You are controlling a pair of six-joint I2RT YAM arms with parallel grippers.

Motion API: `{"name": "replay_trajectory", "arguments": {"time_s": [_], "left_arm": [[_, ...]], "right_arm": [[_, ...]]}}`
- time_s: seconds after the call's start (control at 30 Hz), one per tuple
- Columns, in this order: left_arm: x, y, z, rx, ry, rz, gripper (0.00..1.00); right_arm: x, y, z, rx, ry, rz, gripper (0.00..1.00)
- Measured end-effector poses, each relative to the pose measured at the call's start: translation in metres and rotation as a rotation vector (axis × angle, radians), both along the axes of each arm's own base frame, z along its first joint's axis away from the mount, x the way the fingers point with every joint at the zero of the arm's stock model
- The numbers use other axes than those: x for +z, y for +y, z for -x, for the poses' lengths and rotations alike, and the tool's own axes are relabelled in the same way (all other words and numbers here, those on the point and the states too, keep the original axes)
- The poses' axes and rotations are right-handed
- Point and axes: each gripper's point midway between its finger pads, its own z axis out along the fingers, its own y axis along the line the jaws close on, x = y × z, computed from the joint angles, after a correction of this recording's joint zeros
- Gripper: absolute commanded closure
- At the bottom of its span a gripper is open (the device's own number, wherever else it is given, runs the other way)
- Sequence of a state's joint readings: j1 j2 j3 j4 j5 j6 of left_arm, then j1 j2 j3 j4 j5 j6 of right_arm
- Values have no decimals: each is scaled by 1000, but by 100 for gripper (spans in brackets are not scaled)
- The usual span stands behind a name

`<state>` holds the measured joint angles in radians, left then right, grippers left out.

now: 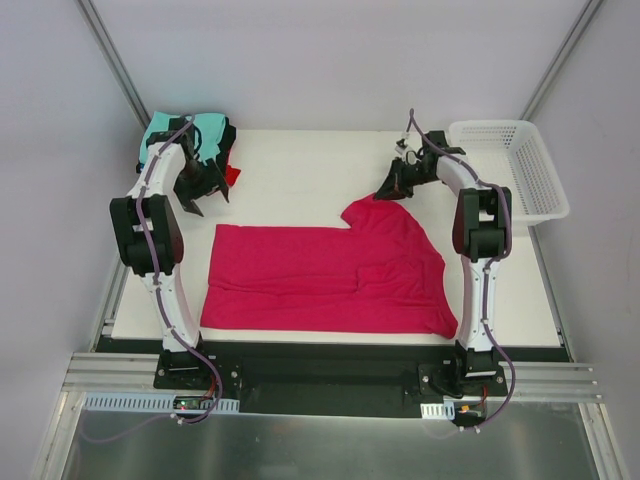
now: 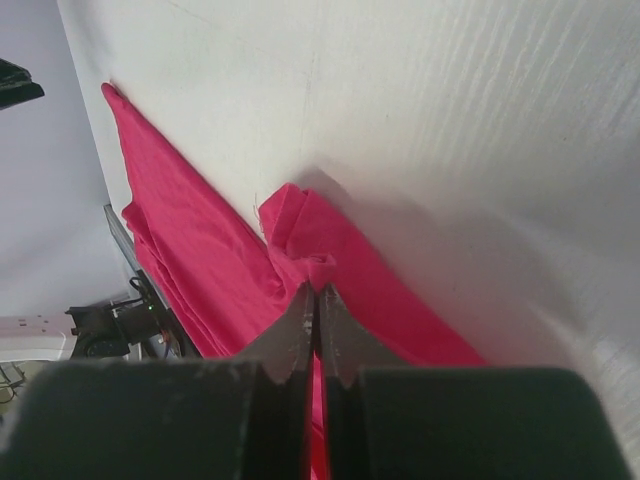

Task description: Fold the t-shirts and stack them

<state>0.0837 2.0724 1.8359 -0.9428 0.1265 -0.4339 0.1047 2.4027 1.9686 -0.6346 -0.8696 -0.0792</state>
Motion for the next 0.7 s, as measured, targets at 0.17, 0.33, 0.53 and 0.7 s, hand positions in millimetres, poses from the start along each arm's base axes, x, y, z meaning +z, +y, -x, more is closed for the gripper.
{"name": "replay_trajectory", "arguments": {"time_s": [0.17, 0.33, 0.53, 0.7], "left_arm": [[-11, 7, 16, -8, 64, -17, 30], [-27, 11, 29, -18, 134, -41, 32], [-55, 11, 39, -29, 220, -41, 45], [-72, 11, 42, -32, 265, -33, 46]], "right_arm": [[13, 1, 0, 1, -25, -1, 99], [22, 1, -1, 1, -45, -3, 99], [20, 1, 1, 2, -35, -3, 99], [16, 1, 6, 3, -17, -1, 99]]}}
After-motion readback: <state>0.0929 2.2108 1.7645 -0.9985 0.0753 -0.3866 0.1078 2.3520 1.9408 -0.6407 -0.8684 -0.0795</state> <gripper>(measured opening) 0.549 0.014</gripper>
